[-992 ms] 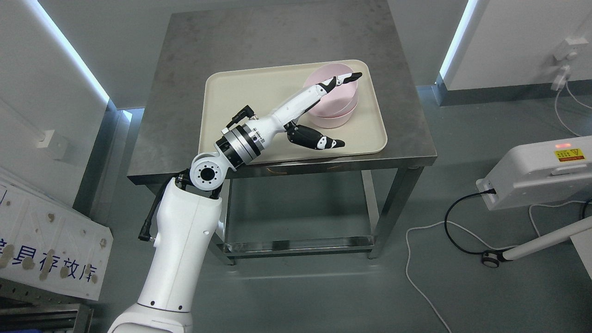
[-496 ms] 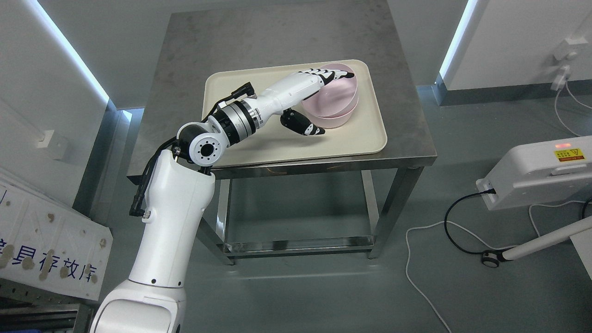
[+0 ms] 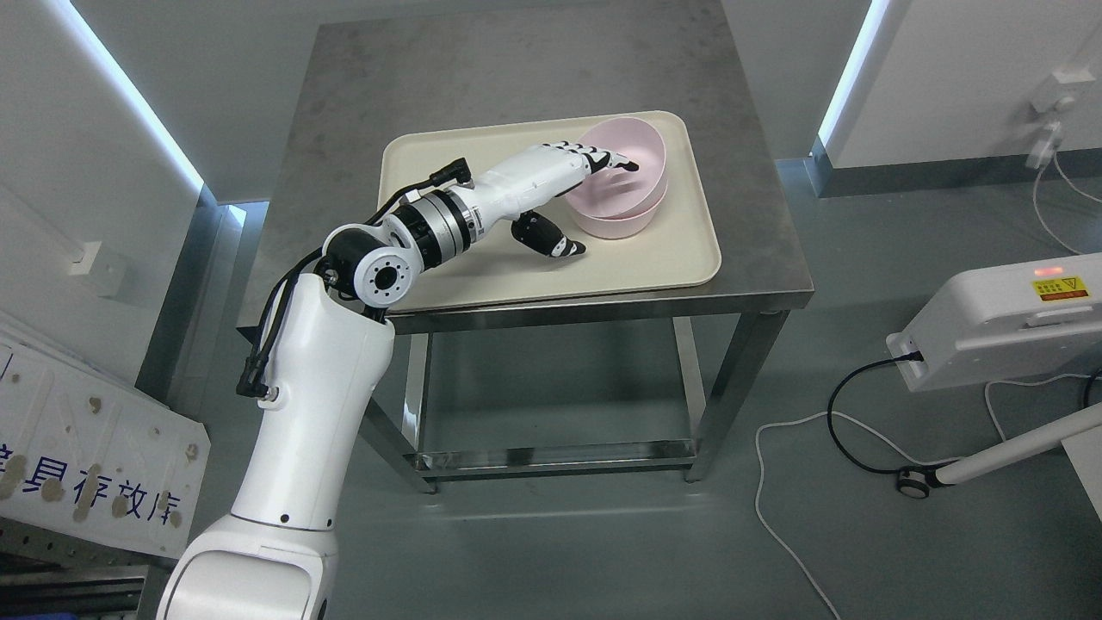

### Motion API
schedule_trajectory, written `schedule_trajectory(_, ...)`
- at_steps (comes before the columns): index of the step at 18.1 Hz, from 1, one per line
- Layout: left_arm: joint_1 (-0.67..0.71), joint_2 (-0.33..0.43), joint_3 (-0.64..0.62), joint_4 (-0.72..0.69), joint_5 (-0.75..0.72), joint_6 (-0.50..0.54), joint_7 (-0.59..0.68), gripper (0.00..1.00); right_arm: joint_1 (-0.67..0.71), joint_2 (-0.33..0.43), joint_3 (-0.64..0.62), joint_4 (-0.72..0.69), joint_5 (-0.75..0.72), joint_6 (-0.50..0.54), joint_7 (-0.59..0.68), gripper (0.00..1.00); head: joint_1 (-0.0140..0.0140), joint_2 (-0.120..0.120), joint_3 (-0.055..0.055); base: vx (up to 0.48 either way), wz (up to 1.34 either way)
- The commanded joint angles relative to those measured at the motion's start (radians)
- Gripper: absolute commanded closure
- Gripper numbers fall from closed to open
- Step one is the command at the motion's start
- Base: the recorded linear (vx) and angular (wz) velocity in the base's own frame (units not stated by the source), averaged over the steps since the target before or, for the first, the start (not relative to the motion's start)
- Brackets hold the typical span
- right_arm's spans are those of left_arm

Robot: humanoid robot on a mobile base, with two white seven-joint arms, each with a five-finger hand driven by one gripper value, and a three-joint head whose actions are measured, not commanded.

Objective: Stack pink IKEA bowls on left shelf middle
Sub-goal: 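Grip the rim of the stacked pink bowls with the left hand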

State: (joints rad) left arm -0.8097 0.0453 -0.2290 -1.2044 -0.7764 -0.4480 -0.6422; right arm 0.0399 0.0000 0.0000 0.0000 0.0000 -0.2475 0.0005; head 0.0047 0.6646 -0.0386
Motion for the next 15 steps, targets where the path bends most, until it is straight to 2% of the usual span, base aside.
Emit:
schedule_trajectory(1,-0.005,-0.028,-0.065,0.011,-0.015,0.0,-0.001,0.21,0.0,-0.017,-0.005,-0.017,-0.002,0.001,0.0,0.0,0.0,0.0,0.0,0.0,0.0)
schedule_trajectory(5,-0.003,-0.028,-0.078,0.022,-0.017,0.006,0.001,0.35,0.0,-0.017,-0.005,-0.017,-0.002,0.001,0.0,0.0,0.0,0.0,0.0,0.0,0.0)
schedule_trajectory(7,-0.005,-0.028,-0.073,0.035,-0.017,0.037,0.001,0.39,0.0,-0.017,-0.005,-0.017,-0.002,0.001,0.0,0.0,0.0,0.0,0.0,0.0,0.0)
schedule_trajectory(15,-0.026,-0.028,-0.029,0.16,-0.015,0.043,0.048,0.64,0.0,-0.017,-0.005,-0.017,-0.002,0.001,0.0,0.0,0.0,0.0,0.0,0.0,0.0)
